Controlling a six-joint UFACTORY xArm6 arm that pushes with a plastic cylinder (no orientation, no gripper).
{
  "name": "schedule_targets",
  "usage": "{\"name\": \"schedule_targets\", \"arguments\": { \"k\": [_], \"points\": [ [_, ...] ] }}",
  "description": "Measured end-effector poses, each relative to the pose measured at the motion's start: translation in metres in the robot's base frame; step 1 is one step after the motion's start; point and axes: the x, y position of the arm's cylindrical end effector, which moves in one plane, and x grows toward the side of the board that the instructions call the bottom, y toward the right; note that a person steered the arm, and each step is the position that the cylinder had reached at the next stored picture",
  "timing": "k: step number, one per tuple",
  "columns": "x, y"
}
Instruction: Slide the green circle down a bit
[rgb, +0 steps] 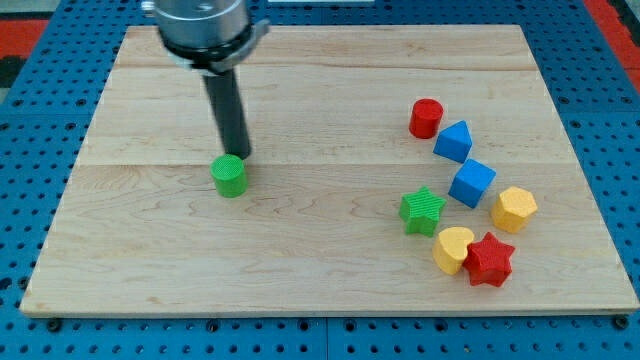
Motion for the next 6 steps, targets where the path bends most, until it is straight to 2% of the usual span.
{"name": "schedule_targets", "arguments": {
  "k": [1,3,5,6],
  "points": [
    [-0.010,0.018],
    [0.011,0.016],
    [0.022,-0.041],
    [0.023,-0.043]
  ]
}}
